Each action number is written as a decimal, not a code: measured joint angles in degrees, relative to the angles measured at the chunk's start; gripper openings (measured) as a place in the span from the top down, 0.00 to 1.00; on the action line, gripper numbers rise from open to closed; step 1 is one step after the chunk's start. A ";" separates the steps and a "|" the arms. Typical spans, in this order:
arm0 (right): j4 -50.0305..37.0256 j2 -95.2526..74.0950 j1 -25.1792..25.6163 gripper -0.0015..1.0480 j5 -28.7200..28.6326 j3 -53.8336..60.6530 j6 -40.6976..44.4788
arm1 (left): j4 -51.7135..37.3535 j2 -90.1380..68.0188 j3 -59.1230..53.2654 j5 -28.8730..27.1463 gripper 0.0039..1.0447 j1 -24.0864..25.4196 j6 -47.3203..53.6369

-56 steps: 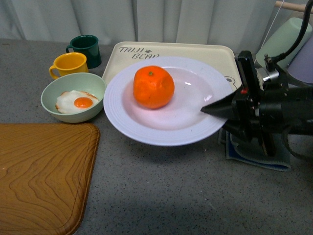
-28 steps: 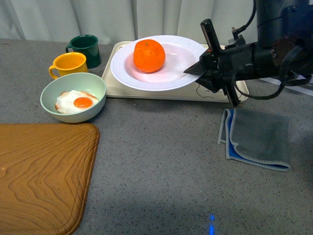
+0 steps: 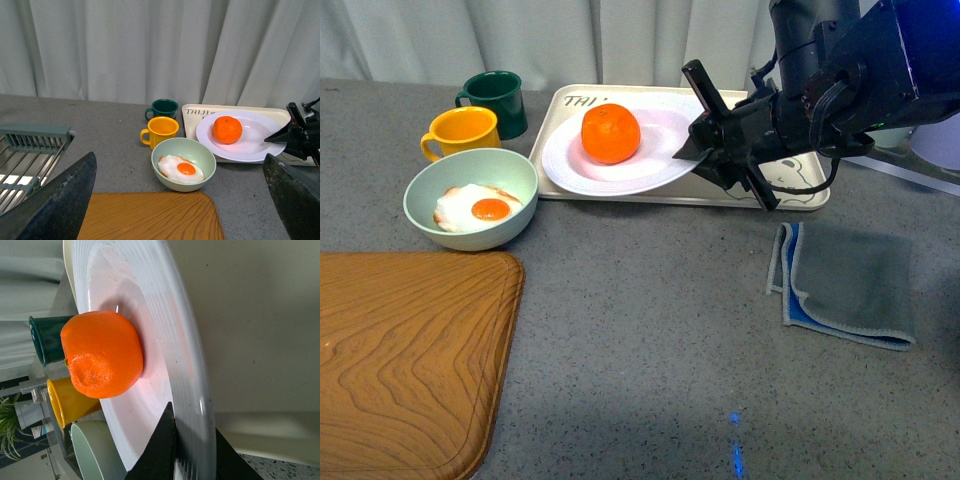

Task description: Place orange and plate with both arms

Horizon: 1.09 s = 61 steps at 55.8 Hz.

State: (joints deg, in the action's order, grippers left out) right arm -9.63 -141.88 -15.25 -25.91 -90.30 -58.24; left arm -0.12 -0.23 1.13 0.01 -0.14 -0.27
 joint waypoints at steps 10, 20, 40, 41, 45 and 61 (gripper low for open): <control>-0.17 0.35 0.74 0.57 1.70 0.87 2.58 | 0.00 0.00 0.00 0.00 0.06 0.00 0.00; -0.20 2.73 1.05 0.32 7.08 3.69 9.84 | 0.00 0.00 0.00 0.00 0.06 0.00 0.00; -27.08 14.34 -2.29 0.21 30.47 20.48 44.28 | 0.00 0.00 0.00 0.00 0.06 0.00 0.00; -32.70 14.58 -2.34 0.24 33.90 23.06 46.56 | 0.00 0.00 0.00 0.07 0.06 0.00 0.00; -46.69 16.31 -1.75 0.35 39.41 31.47 51.76 | 0.00 0.00 0.00 -0.09 0.06 0.00 0.00; -64.96 37.86 5.53 0.94 35.85 61.55 57.86 | 0.00 0.00 0.00 -0.02 0.06 0.00 0.00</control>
State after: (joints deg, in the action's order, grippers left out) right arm -74.59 -104.03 -9.72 9.93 -28.75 -0.38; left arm -0.12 -0.23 1.13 -0.01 -0.14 -0.27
